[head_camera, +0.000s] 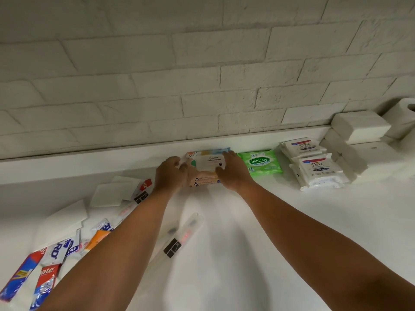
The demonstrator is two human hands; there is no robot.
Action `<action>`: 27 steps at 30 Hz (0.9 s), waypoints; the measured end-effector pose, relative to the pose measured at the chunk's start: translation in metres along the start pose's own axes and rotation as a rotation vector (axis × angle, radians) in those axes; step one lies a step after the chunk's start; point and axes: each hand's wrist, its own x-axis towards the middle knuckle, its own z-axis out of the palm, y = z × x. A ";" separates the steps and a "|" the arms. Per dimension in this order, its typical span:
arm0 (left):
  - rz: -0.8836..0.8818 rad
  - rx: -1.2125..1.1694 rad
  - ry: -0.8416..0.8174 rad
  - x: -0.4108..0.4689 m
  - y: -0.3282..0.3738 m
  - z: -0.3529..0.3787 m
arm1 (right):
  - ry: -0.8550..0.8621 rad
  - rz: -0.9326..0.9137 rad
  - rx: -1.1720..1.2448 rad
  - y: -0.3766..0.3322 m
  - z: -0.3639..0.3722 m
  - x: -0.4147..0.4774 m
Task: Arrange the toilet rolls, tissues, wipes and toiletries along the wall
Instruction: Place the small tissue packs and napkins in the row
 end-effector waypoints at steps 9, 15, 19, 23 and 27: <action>0.003 0.446 0.053 -0.004 -0.103 -0.066 | -0.048 -0.472 0.046 -0.076 0.062 -0.042; -0.244 0.637 -0.257 -0.009 -0.148 -0.084 | -0.284 -0.462 -0.048 -0.100 0.111 -0.042; -0.189 0.676 -0.352 -0.018 -0.158 -0.082 | -0.347 -0.454 -0.204 -0.086 0.132 -0.043; -0.123 0.662 -0.315 -0.037 -0.165 -0.073 | -0.274 -0.515 -0.346 -0.071 0.141 -0.056; -0.096 0.685 -0.306 -0.061 -0.170 -0.067 | -0.259 -0.512 -0.400 -0.069 0.141 -0.072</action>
